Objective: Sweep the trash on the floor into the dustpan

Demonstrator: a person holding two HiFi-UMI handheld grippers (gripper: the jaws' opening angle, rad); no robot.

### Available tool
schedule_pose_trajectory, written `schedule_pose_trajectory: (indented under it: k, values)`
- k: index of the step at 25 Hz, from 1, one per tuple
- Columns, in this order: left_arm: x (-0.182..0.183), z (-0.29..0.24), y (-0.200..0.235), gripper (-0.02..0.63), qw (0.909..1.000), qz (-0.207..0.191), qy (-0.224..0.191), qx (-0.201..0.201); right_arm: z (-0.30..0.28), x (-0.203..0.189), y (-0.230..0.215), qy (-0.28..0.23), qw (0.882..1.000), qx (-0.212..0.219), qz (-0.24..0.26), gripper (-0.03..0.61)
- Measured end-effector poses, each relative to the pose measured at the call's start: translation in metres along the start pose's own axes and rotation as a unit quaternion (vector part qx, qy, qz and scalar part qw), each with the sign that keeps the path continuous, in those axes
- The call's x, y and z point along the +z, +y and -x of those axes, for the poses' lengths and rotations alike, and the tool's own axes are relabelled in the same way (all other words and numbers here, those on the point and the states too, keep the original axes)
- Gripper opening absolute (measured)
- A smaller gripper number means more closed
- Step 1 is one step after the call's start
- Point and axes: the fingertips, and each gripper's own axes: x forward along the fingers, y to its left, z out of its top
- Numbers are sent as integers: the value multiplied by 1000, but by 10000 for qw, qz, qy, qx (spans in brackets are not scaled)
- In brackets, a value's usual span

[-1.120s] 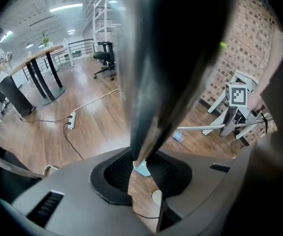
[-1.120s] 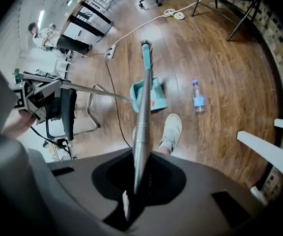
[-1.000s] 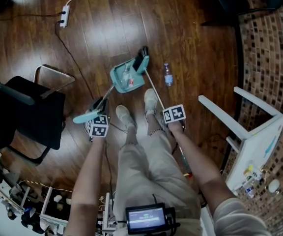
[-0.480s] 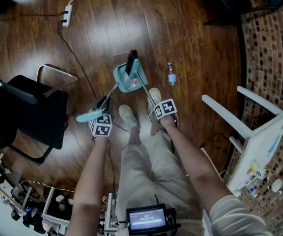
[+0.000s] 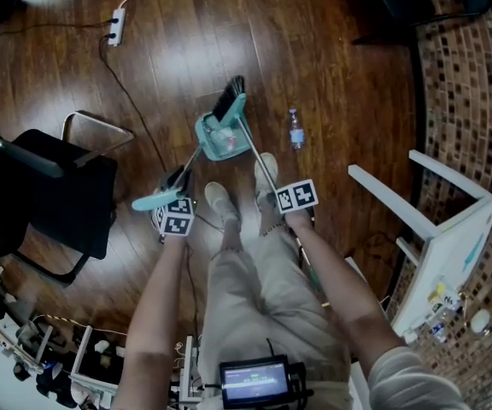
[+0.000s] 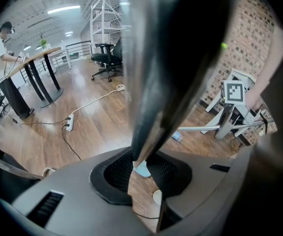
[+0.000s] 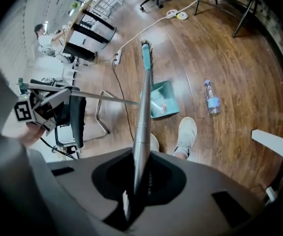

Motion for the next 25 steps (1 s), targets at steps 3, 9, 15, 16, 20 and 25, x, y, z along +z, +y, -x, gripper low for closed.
schedule_pose_trajectory:
  k: [3, 9, 15, 16, 20, 25]
  values:
    - [-1, 1, 0, 80, 10000, -76, 10, -18, 35, -4, -23, -371, 9991, -146, -126, 44]
    - [-3, 5, 3, 80, 9994, -318, 87, -74, 91, -30, -120, -915, 9882, -809, -922, 44]
    - [-8, 8, -1, 80, 9986, -495, 107, -174, 114, -69, -198, -934, 9734, -1222, -1696, 44]
    - [-9, 9, -5, 80, 9985, -499, 121, -193, 116, -76, -208, -884, 9722, -1260, -1763, 44]
    - [-7, 6, -22, 80, 9984, -481, 78, -303, 117, -100, -239, -520, 9707, -1403, -1881, 44]
    - [-11, 3, -37, 80, 9993, -286, 83, -228, 105, -104, -259, -139, 9737, -1563, -1649, 44]
